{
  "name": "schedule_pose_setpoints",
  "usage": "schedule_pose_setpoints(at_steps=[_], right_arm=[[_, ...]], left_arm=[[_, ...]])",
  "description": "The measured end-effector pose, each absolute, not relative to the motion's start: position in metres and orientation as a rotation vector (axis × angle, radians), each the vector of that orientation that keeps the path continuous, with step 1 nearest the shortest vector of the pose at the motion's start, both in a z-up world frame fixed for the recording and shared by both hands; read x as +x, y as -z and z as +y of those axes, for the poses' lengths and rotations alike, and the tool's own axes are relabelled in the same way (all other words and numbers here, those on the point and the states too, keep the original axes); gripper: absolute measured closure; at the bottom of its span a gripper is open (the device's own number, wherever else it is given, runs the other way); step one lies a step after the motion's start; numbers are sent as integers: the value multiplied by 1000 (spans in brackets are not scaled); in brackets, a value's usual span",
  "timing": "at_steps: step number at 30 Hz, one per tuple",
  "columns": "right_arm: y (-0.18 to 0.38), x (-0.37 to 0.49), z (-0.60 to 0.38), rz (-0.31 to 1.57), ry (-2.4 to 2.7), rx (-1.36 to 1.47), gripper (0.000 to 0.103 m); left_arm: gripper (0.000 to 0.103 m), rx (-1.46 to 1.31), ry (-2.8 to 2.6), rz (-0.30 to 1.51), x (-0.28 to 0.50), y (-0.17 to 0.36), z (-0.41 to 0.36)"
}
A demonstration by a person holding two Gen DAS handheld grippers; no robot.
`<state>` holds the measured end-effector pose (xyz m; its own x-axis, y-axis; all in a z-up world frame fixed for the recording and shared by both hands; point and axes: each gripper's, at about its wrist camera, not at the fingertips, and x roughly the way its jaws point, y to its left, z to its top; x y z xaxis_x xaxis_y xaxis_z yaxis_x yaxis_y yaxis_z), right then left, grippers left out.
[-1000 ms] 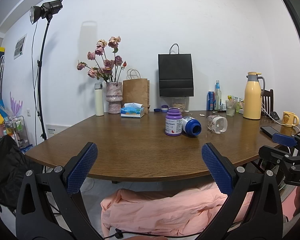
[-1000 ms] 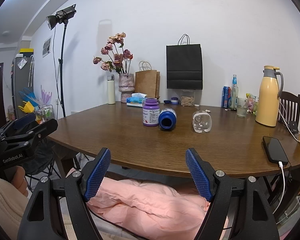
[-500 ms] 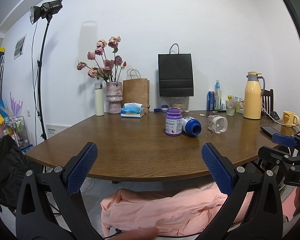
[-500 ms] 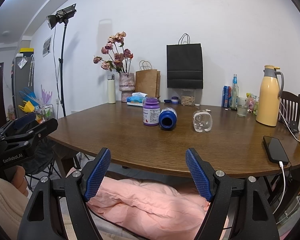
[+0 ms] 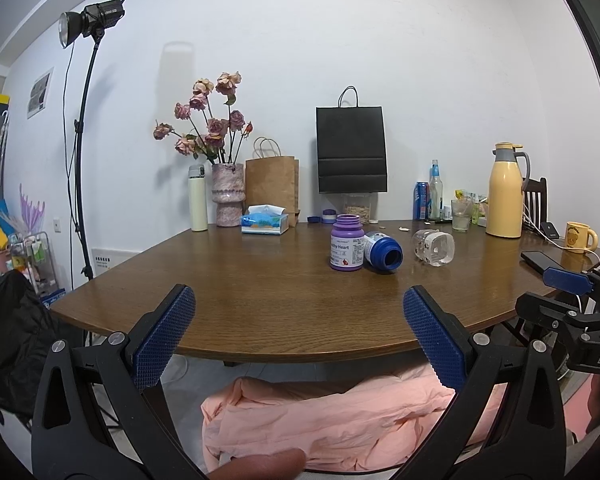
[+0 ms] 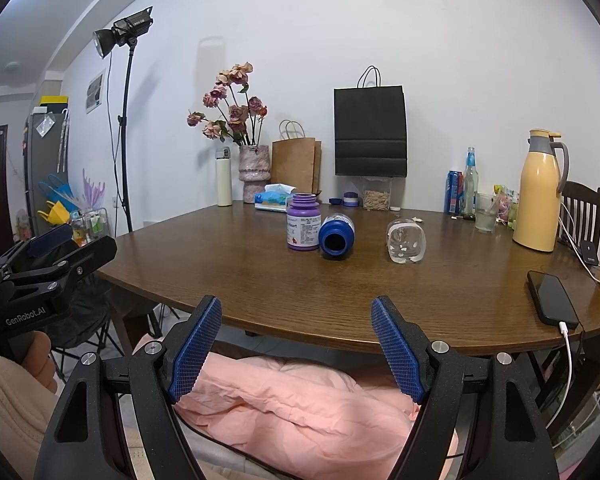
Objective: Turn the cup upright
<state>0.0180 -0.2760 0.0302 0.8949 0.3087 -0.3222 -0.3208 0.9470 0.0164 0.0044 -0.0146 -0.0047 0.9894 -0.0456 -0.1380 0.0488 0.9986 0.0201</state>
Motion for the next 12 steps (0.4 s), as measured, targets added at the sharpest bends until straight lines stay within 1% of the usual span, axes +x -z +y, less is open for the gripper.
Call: schedule_pose_setpoints(at_steps=[12], right_arm=[[-30, 19, -277, 329, -328, -38, 21]], left_arm=[[0, 28, 31, 136, 5, 5, -15]])
